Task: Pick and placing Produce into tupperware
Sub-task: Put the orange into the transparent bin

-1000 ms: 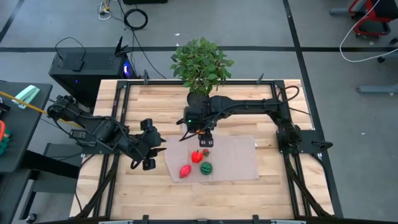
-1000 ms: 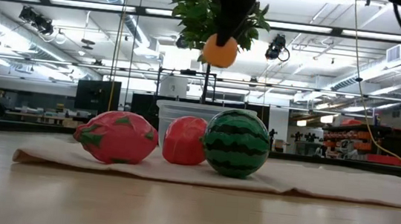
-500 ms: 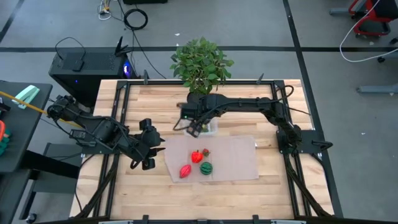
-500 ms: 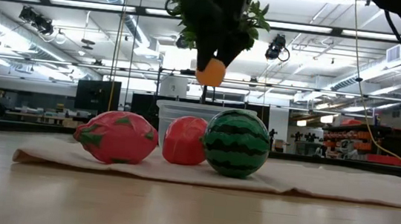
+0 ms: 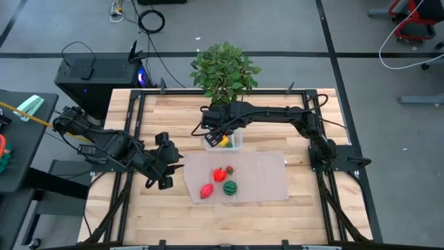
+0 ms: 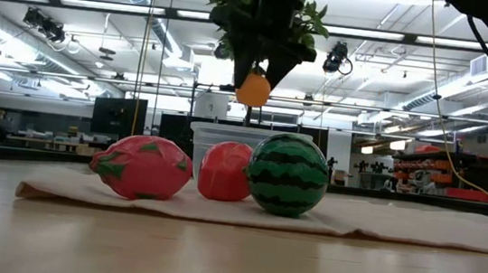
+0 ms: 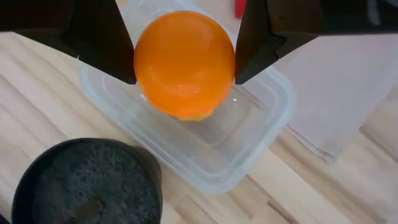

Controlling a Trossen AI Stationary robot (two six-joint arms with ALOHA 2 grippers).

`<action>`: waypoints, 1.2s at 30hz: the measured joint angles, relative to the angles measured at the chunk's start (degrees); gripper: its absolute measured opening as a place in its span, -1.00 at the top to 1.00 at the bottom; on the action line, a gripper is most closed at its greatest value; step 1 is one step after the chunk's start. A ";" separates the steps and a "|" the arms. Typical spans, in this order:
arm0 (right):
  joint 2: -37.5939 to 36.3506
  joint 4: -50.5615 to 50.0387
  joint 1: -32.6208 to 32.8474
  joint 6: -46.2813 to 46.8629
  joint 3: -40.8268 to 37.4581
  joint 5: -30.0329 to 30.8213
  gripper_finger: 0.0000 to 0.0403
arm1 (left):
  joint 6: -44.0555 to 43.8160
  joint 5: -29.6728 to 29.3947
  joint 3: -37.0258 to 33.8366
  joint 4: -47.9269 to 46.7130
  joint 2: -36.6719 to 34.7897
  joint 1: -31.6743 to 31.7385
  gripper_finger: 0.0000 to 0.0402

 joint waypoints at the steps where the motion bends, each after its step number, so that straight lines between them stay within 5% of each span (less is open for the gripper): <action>1: -0.04 0.20 0.02 0.32 -0.72 -0.13 -0.26 | 0.00 0.00 0.00 -0.18 0.00 0.00 0.30; 36: 0.07 -0.32 -1.42 1.09 -6.67 -1.33 -0.29 | -0.35 1.27 0.00 -0.68 0.00 0.01 0.32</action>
